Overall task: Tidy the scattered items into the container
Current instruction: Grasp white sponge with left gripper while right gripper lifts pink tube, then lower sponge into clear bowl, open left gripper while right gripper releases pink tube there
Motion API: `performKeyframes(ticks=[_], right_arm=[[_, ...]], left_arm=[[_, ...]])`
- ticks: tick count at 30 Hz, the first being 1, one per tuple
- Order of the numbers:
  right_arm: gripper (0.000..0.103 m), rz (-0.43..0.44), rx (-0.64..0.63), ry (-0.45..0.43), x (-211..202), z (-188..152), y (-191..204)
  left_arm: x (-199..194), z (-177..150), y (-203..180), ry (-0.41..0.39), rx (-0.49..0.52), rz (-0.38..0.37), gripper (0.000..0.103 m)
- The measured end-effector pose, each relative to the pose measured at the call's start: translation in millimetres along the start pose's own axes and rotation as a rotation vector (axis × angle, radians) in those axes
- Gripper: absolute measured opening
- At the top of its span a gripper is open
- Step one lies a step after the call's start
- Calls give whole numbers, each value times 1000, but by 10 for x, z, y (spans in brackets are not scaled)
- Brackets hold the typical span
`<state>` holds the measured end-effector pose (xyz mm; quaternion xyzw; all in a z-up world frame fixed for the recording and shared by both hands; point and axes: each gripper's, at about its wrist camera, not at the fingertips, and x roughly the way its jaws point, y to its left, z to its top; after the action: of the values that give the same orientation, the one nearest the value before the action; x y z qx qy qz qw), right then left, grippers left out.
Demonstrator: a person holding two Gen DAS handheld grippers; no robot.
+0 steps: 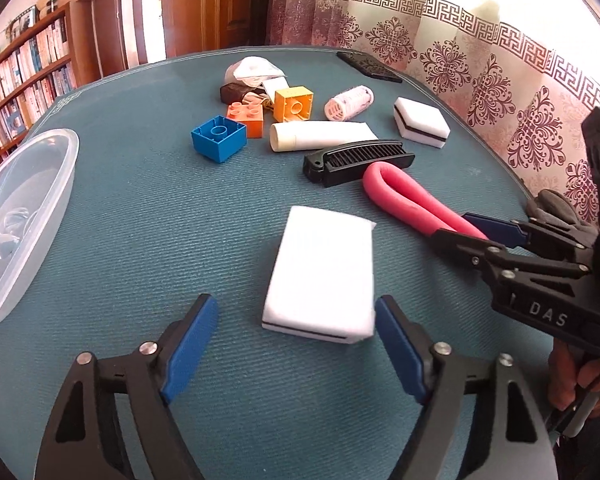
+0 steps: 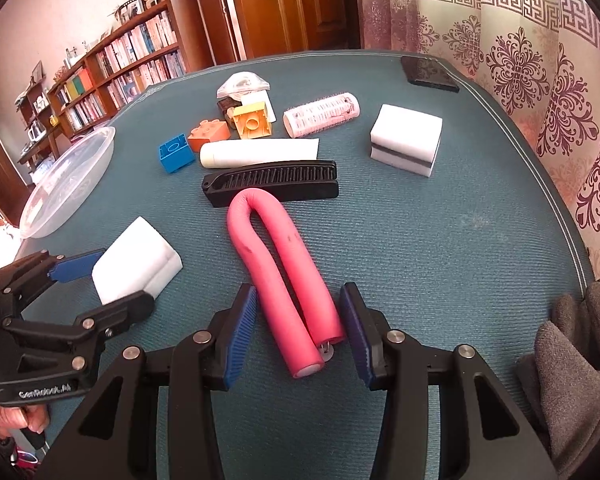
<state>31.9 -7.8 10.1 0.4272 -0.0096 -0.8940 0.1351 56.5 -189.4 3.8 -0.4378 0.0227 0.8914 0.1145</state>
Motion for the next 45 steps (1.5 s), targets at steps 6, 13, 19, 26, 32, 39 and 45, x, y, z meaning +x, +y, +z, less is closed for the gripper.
performKeyframes(ticks=[6,13,19,26,32,39,45], right_arm=[[47,-1,7,-4,9,5,4],[47,-12,7,-12,34,22,46],[44,-37,-17,-18,29,0,98],[42,12,-2,-25,-14,-21,116],[41,76,3,-41,-76,-15,257],[41,117,2,-49,-84,10,457],[41,164,18,-38,3,81,663]], left_arm=[[31,20,-73,-3,68,5,66],[29,34,-57,-9,64,-6,60],[-17,27,19,-21,11,-29,50],[-204,-29,72,-71,-14,-14,50],[-428,-38,280,-130,-51,35,50],[-557,-91,651,-152,-112,103,50],[-720,-89,1052,-183,-140,173,50]])
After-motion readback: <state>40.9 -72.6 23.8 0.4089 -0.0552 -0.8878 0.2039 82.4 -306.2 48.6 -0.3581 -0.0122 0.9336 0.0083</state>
